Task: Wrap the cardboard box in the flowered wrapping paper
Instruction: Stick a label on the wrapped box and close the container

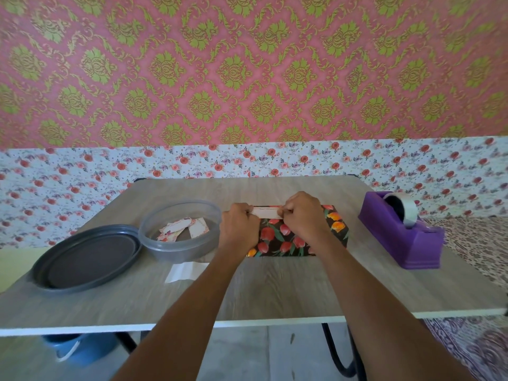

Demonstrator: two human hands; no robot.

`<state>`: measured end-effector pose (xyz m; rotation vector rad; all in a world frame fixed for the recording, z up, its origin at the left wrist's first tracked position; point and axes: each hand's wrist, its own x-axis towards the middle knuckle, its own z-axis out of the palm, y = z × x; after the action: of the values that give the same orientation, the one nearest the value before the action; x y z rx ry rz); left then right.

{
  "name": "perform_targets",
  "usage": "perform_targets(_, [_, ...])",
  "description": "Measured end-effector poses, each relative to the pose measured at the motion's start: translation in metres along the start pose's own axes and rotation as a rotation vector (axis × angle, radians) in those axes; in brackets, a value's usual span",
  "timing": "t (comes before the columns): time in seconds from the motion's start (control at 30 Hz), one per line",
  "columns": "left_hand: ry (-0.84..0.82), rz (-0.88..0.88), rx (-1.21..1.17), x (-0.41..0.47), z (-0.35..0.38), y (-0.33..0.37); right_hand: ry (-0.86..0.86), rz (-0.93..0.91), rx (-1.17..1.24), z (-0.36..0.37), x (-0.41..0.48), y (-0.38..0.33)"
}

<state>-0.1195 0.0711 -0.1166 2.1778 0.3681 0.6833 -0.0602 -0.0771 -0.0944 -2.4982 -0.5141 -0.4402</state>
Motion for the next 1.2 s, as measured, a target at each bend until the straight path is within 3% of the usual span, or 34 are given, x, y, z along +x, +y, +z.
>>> perform_targets(0.43, [-0.121,-0.113,-0.107,0.005,-0.013,0.003,0.015,0.051,0.134,-0.016,-0.003,-0.002])
perform_targets(0.8, [0.153,0.106,-0.006,-0.033,-0.076,-0.010,0.102,-0.115,0.336,0.000,-0.038,-0.064])
perform_targets(1.0, [0.241,0.161,0.197,-0.065,-0.153,-0.064,0.024,-0.239,0.400,0.041,-0.064,-0.122])
perform_targets(1.2, [-0.002,-0.190,0.694,-0.074,-0.209,-0.130,-0.067,-0.328,0.232,0.078,-0.071,-0.148])
